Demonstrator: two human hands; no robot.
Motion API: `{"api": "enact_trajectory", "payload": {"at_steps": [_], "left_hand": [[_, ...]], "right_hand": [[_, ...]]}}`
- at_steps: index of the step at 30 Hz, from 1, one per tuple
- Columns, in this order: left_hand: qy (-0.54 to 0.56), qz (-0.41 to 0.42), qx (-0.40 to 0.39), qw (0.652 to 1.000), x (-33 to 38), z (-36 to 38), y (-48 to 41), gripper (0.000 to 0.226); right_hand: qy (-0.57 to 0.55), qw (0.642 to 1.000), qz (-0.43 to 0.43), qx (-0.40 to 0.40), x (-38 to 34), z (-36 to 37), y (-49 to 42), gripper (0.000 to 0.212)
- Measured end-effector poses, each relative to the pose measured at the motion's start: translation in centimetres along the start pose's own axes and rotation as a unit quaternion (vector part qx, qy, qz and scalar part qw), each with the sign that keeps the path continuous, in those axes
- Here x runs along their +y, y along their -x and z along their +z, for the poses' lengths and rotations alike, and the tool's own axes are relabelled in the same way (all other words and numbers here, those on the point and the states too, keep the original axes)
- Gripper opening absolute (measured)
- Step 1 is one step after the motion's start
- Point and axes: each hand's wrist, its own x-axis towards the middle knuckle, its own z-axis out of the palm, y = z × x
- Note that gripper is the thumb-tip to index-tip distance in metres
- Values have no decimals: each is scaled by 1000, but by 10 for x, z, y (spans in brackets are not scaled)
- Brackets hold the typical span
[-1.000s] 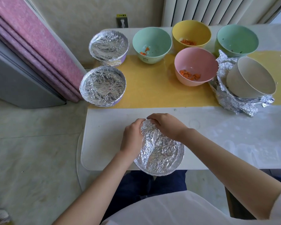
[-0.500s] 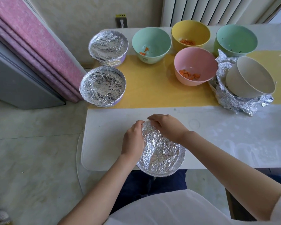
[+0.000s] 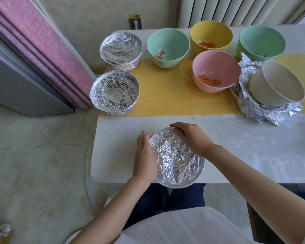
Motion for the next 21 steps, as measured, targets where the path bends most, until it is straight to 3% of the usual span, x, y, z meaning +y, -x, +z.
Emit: {"api": "enact_trajectory", "payload": {"at_steps": [2, 7, 13, 21], "left_hand": [[11, 21, 18, 1000, 2, 1, -5, 31], [14, 46, 27, 998, 7, 4, -23, 29], [-21, 46, 46, 998, 8, 7, -30, 28], [-30, 40, 54, 997, 12, 8, -27, 29]], "right_hand": [[-10, 1000, 4, 10, 1, 0, 0, 28], [22, 1000, 0, 8, 4, 4, -3, 23], [218, 973, 3, -80, -2, -4, -13, 27], [161, 984, -47, -59, -7, 8, -18, 22]]}}
